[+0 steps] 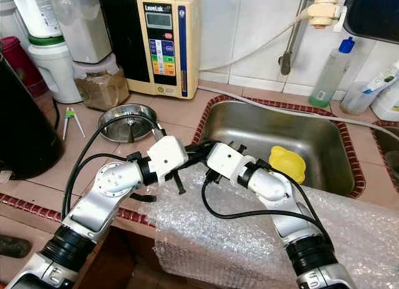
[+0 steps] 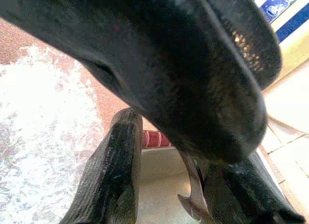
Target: Kitchen organization
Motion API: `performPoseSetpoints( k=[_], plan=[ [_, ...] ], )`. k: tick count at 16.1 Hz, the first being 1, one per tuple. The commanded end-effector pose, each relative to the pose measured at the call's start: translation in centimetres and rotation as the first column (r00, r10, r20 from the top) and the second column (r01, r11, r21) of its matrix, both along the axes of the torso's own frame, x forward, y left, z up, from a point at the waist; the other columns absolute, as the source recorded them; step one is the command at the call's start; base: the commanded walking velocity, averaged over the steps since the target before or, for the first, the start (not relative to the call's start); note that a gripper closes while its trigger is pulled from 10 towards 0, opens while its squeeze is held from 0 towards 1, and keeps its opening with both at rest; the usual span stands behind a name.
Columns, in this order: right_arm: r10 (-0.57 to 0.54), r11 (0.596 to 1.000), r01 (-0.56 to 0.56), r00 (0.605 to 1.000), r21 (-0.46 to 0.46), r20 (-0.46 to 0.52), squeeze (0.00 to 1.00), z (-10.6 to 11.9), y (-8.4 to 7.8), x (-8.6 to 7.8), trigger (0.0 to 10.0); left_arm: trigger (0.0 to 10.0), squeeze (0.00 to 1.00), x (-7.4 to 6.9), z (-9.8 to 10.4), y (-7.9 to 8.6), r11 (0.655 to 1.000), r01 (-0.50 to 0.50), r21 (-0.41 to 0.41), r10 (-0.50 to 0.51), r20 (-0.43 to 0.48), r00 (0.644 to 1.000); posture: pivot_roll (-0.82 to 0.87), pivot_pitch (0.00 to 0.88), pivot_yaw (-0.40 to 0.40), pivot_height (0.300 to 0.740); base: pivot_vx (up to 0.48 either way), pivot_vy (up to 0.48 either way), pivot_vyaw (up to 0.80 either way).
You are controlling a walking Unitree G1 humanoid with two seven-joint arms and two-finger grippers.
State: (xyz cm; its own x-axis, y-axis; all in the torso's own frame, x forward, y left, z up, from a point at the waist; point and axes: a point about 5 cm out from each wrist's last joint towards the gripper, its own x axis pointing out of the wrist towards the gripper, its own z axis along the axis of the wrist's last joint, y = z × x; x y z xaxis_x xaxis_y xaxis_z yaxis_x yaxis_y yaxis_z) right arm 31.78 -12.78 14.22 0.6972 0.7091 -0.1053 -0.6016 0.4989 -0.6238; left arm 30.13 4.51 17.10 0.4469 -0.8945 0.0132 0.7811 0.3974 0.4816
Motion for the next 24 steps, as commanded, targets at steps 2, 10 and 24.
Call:
performPoseSetpoints(
  k=[2, 10, 24],
  plan=[
    [0.059, 0.998, -0.060, 0.998, -0.026, -0.027, 0.00, -1.1, 1.1, -0.7, 0.0, 0.0, 0.00, -0.2, 1.6, -0.7, 0.999, 0.030, -0.044, -0.027, 0.068, 0.997, 0.06, 0.000, 0.041, 0.740, 0.000, 0.000, 0.00],
    [-0.011, 1.000, 0.011, 0.998, 0.002, 0.066, 0.00, -0.2, 0.4, -0.8, 0.0, 10.0, 1.00, 0.4, 1.4, -0.2, 0.995, -0.062, -0.080, 0.068, 0.083, 0.994, 0.06, 0.000, 0.041, 0.740, 0.000, 0.000, 0.00],
    [-0.206, 0.978, 0.207, 0.966, 0.009, 0.155, 0.00, 0.9, -4.1, 0.3, 0.0, 10.0, 1.00, 1.0, 0.3, 1.9, 0.969, -0.201, -0.146, 0.204, 0.005, 0.979, 0.06, 0.000, 0.029, 0.740, 0.000, 0.000, 0.00]
  ],
)
